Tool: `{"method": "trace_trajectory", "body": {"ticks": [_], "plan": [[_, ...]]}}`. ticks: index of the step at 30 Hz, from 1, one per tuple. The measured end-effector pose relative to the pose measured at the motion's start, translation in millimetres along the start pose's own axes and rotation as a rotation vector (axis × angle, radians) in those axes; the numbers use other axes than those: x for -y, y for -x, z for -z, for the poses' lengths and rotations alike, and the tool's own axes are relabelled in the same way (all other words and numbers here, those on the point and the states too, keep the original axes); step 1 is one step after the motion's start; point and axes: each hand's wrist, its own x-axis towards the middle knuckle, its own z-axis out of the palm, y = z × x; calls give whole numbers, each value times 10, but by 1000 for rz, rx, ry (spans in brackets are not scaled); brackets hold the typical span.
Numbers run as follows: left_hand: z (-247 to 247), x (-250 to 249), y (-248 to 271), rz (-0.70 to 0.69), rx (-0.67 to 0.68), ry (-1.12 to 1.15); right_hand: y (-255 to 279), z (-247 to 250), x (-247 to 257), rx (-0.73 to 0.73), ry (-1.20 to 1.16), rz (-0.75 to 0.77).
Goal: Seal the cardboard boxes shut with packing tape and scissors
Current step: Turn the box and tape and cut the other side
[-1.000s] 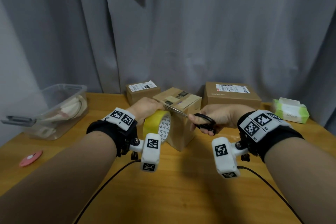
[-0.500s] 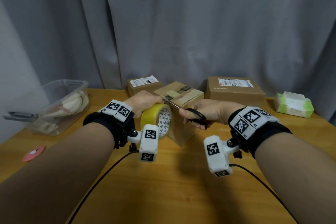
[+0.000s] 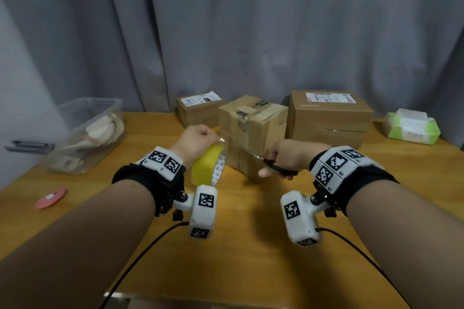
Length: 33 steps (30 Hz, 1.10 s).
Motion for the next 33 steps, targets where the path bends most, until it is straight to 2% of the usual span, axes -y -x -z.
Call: {"method": "trace_trajectory", "body": {"ticks": [5, 8, 9, 11, 13, 14, 15, 16, 19, 21, 23, 28, 29, 31, 32, 33], "plan": [[-47, 257, 67, -163, -109, -142, -52, -346, 35, -71, 312, -26], [-112, 353, 109, -201, -122, -133, -47, -446, 28, -167, 293, 4], [-118, 363, 104, -208, -125, -132, -23, -430, 43, -255, 230, 37], [-111, 347, 63, -205, -121, -138, 58, -326, 129, -544, 113, 144], [-84, 319, 3, -178, -115, -163, 102, -161, 277, -897, 144, 278], [-69, 308, -24, -158, -112, -177, 97, -73, 362, -1018, 195, 341], [-53, 306, -48, -138, -107, -191, 56, 9, 437, -1064, 245, 375], [-36, 310, -68, -124, -103, -206, -28, 76, 495, -1036, 284, 365], [35, 353, -117, -93, -105, -214, -330, 133, 605, -811, 307, 197], [62, 394, -133, -93, -110, -190, -480, 80, 578, -816, 378, 148], [54, 428, -116, -126, -109, -183, -539, 49, 499, -877, 415, 193], [-37, 421, -8, -241, -90, -212, -459, 201, 321, -752, 479, 208], [-65, 396, 25, -273, -68, -211, -412, 198, 328, -790, 484, 246], [-134, 309, 107, -404, -32, -223, -276, 104, 387, -905, 351, 454], [-162, 250, 143, -482, -31, -228, -207, 30, 428, -876, 200, 575], [-177, 178, 169, -544, -43, -231, -124, -51, 469, -783, 33, 661]]}}
